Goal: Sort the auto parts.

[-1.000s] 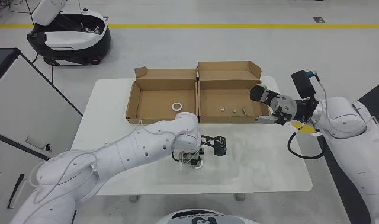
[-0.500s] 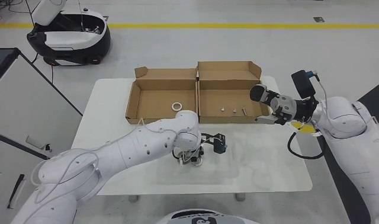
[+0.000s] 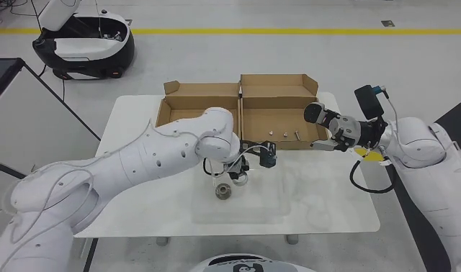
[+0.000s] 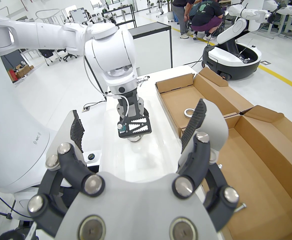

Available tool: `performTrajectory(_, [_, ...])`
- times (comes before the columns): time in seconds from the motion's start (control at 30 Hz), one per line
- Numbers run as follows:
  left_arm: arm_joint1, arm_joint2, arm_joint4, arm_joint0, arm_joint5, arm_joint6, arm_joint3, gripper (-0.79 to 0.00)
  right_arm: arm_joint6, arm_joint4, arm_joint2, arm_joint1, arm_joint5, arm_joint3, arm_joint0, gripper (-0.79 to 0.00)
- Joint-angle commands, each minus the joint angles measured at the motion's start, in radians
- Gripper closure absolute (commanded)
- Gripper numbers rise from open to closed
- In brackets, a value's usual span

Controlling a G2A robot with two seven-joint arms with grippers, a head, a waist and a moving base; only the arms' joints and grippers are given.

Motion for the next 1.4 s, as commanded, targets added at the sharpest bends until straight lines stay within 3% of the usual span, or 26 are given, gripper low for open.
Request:
performTrajectory(0.0, [0.030,-0.016,-0.019,-0.010,-0.015,0.015,-0.022,0.000,0.000,0.000,0.000,0.000,0.000,0.000,0.000,-0.785])
performTrajectory(0.17, [0.107,-0.094,-0.043,0.005,-0.051,0.057,-0.068,0.000,0.000,0.000,0.000,0.000,0.000,0.000,0.000,-0.785])
performTrajectory(0.3, [0.177,-0.202,-0.065,0.057,-0.117,0.146,-0.102,0.000,0.000,0.000,0.000,0.000,0.000,0.000,0.000,-0.785])
performTrajectory(0.5, [0.286,-0.411,-0.078,0.188,-0.275,0.329,-0.130,0.000,0.000,0.000,0.000,0.000,0.000,0.000,0.000,-0.785])
performTrajectory(0.63, [0.338,-0.550,-0.107,0.297,-0.404,0.505,-0.133,0.000,0.000,0.000,0.000,0.000,0.000,0.000,0.000,-0.785])
performTrajectory(0.7, [0.354,-0.605,-0.126,0.344,-0.450,0.595,-0.142,0.000,0.000,0.000,0.000,0.000,0.000,0.000,0.000,-0.785])
performTrajectory(0.9, [0.386,-0.702,-0.137,0.423,-0.450,0.795,-0.243,0.000,0.000,0.000,0.000,0.000,0.000,0.000,0.000,-0.785])
performTrajectory(1.17, [0.412,-0.754,-0.084,0.478,-0.450,1.098,-0.323,0.000,0.000,0.000,0.000,0.000,0.000,0.000,0.000,-0.785])
performTrajectory(1.37, [0.412,-0.754,-0.084,0.478,-0.450,1.098,-0.323,0.000,0.000,0.000,0.000,0.000,0.000,0.000,0.000,-0.785])
